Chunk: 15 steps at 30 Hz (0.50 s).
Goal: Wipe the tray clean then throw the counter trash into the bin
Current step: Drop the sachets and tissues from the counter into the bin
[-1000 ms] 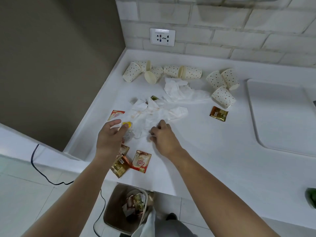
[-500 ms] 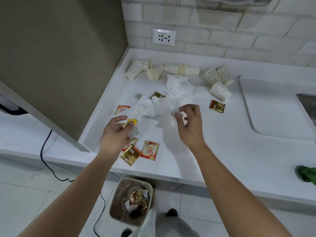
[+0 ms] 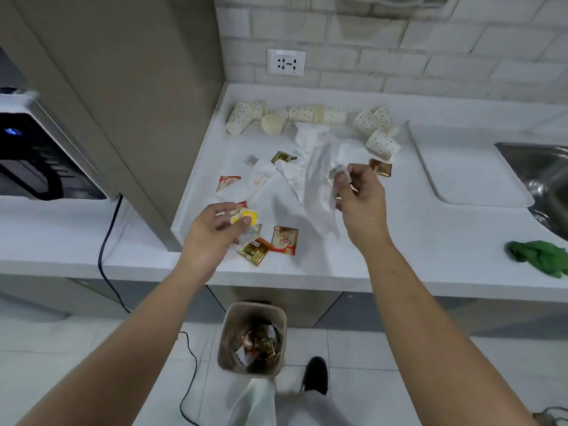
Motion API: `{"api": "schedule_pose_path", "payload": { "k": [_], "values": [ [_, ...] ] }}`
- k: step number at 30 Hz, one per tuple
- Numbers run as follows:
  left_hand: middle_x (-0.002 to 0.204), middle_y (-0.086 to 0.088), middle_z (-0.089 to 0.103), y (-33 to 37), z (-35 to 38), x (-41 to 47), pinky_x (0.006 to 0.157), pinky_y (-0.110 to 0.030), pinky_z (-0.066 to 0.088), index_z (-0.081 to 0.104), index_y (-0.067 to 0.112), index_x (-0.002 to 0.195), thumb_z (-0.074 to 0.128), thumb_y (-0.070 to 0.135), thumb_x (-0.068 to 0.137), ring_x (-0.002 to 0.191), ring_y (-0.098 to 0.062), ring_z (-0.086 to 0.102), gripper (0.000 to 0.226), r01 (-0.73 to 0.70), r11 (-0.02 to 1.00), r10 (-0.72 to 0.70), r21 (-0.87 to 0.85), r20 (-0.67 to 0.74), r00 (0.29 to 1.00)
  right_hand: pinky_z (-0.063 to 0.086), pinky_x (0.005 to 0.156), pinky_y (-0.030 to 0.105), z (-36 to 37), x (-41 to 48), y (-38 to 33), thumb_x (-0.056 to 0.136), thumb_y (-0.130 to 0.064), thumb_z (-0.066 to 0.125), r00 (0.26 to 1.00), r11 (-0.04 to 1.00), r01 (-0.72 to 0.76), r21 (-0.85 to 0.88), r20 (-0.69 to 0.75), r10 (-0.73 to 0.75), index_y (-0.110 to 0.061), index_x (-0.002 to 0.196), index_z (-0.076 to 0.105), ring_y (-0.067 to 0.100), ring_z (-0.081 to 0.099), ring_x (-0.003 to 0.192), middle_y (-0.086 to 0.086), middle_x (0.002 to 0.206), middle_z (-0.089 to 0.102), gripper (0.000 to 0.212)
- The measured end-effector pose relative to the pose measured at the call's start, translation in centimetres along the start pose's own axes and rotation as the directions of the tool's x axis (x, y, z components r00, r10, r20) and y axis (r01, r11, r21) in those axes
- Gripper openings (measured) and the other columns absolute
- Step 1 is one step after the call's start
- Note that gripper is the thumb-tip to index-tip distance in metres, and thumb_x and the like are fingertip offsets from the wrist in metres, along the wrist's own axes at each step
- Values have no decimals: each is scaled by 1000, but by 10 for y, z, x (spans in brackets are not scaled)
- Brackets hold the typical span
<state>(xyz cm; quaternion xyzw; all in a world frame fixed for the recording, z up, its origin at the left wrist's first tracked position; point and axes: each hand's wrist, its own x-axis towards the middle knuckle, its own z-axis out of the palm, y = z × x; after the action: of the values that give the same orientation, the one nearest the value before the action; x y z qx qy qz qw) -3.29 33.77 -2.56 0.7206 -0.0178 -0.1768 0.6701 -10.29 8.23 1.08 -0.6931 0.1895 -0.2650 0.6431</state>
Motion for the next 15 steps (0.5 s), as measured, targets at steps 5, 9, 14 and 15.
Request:
{"api": "schedule_pose_path", "payload": {
  "k": [5,9,14,15],
  "values": [
    [100,-16,76,-8,-20,-22,72,-21,58,74,10,108,82,13,86,80,-15,66,24,114,989,-132,91,228,965,48,65,36,11,-48,15,96,-15,64,954,983,-180,-21,240,180,-14,97,65,22,55,72,4,84,66,2],
    [93,-7,73,-19,-35,-34,74,-23,62,76,6,105,84,11,83,75,-14,68,24,203,938,-298,281,353,887,50,69,40,18,-87,41,90,-15,71,879,949,-314,-41,364,306,-13,94,66,24,62,78,12,91,67,7],
    [104,-19,77,-56,-45,-39,77,-28,64,73,1,107,86,9,81,89,-24,75,30,329,849,-472,414,315,823,49,70,35,25,-126,87,89,-16,72,836,936,-244,-254,433,336,-11,96,62,20,60,77,21,95,63,13],
    [104,-19,76,-66,-46,-40,79,-29,64,74,2,106,86,9,81,91,-25,76,29,349,834,-492,427,290,821,50,70,36,27,-133,98,89,-17,72,830,932,-233,-278,442,339,-12,95,62,23,61,77,17,91,65,13]
  ]
}}
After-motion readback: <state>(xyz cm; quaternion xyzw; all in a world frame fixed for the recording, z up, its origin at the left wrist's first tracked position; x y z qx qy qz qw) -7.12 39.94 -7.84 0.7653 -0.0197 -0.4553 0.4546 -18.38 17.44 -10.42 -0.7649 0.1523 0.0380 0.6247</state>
